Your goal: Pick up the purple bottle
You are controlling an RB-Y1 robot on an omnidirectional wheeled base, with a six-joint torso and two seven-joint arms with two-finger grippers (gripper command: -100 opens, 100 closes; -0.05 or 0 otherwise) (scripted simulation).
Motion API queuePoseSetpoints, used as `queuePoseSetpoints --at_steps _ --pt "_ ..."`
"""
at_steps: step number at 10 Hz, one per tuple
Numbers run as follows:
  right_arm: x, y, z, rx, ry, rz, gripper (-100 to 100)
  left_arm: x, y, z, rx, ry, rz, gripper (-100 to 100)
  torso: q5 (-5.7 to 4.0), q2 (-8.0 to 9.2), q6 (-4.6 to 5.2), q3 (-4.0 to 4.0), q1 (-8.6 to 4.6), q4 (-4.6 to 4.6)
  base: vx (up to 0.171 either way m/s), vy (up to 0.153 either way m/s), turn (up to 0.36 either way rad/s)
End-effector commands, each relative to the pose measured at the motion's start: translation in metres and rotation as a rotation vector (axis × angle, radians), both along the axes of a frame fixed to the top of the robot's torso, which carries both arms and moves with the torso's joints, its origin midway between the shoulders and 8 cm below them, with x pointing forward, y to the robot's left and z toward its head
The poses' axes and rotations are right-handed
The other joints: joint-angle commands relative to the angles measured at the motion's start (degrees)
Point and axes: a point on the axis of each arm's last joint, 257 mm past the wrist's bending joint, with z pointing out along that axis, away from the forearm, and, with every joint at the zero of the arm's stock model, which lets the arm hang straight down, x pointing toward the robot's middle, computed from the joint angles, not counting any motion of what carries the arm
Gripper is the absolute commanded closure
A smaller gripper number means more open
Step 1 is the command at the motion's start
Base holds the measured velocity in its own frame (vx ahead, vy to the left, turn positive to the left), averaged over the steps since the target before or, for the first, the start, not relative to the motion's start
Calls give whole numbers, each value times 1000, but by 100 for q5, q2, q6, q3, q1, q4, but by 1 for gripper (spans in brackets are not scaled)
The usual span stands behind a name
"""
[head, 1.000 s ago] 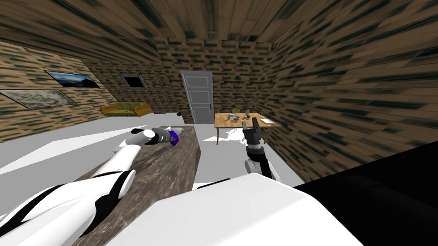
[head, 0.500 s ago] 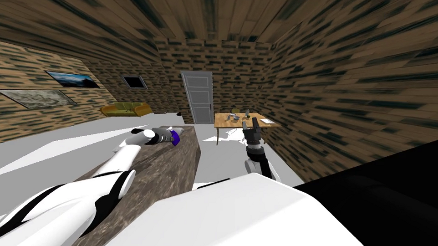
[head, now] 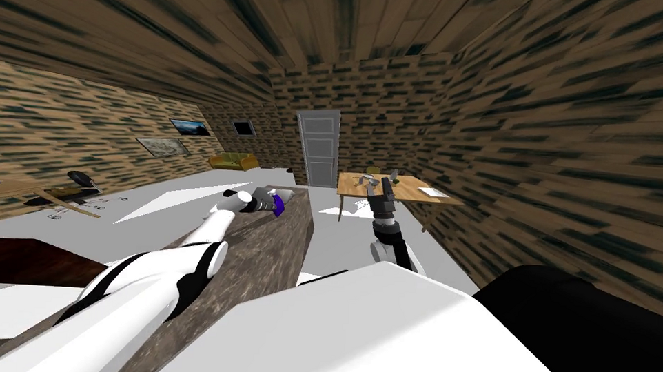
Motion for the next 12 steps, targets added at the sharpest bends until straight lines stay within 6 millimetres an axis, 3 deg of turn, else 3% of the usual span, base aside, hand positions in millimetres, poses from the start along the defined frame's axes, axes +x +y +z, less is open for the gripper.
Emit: queuePoseSetpoints --at_steps 1,2,4,5,6,7,9,11,12 --pt "0 0 0 0 0 0 0 9 -39 5 -4 -4 -58 100 0 0 0 0 0 0 42 7 377" --pt "0 0 0 0 0 0 0 9 -43 3 -9 -2 -63 100 -1 -2 -3 0 -3 1 40 -5 205" --pt "0 0 0 0 0 0 0 20 -100 9 0 -3 -161 100 0 0 -1 1 -4 1 53 -4 363" --pt "0 0 0 0 0 0 0 20 -112 8 -10 -2 -175 100 -2 -6 -1 -1 -6 3 52 -8 328" --pt "0 0 0 0 0 0 0 20 -112 8 -10 -2 -175 100 -1 -2 -3 -1 -3 -1 21 -7 80" --pt "0 0 0 0 0 0 0 23 -146 11 -5 -4 -234 100 0 6 7 3 -3 1 32 -3 365" --pt "0 0 0 0 0 0 0 31 -152 28 2 -47 -249 100 -4 11 6 9 -5 8 23 -7 95" --pt "0 0 0 0 0 0 0 23 -147 11 -6 -4 -234 100 -6 18 13 12 -11 7 1 2 -40" --pt "0 0 0 0 0 0 0 23 -181 15 2 -5 -294 100 -4 20 8 12 -6 5 25 3 350"
